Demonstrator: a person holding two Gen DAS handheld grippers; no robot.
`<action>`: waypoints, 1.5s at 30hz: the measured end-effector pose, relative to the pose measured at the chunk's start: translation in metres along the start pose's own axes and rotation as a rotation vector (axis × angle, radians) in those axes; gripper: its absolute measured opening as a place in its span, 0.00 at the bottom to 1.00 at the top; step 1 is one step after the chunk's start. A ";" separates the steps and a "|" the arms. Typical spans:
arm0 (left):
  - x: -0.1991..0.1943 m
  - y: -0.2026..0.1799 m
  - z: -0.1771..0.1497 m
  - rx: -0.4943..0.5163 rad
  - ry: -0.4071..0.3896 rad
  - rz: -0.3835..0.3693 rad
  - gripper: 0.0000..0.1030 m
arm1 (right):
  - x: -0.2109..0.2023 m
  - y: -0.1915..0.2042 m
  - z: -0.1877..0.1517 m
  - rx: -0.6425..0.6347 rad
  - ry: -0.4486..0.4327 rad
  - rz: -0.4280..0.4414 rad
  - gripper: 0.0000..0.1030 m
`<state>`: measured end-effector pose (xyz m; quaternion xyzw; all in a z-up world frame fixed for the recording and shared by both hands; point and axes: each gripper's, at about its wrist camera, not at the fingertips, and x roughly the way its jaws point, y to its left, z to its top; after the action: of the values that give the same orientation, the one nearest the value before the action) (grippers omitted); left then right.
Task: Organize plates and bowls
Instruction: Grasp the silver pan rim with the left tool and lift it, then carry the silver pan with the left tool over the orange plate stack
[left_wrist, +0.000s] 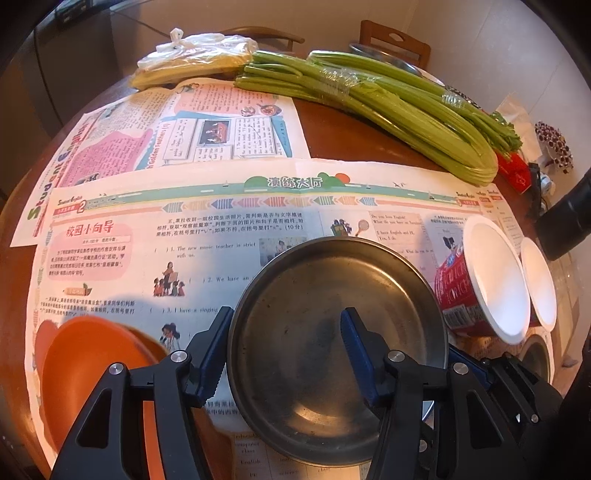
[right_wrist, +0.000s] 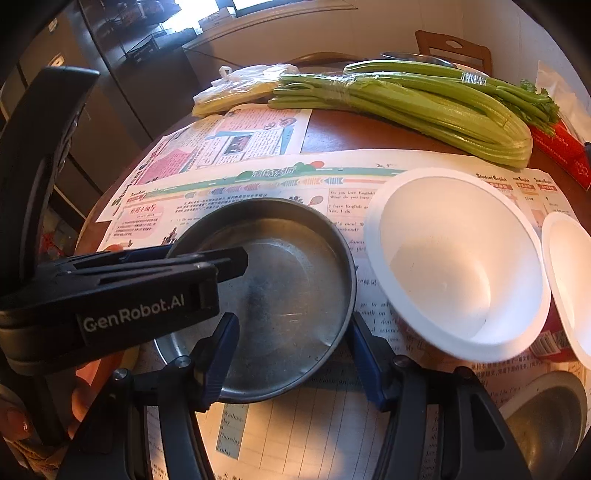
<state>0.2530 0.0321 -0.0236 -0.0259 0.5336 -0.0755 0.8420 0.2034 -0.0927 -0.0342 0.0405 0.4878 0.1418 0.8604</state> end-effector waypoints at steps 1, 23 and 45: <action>-0.002 -0.001 -0.002 0.004 -0.002 0.004 0.58 | -0.001 0.001 -0.002 -0.006 -0.003 -0.002 0.58; -0.046 -0.006 -0.042 -0.016 -0.064 0.008 0.58 | -0.047 0.002 -0.028 -0.018 -0.075 0.098 0.58; -0.081 -0.026 -0.079 -0.022 -0.123 0.016 0.58 | -0.086 -0.007 -0.054 -0.043 -0.158 0.141 0.58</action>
<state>0.1450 0.0221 0.0180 -0.0353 0.4817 -0.0612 0.8735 0.1171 -0.1271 0.0073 0.0673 0.4111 0.2086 0.8848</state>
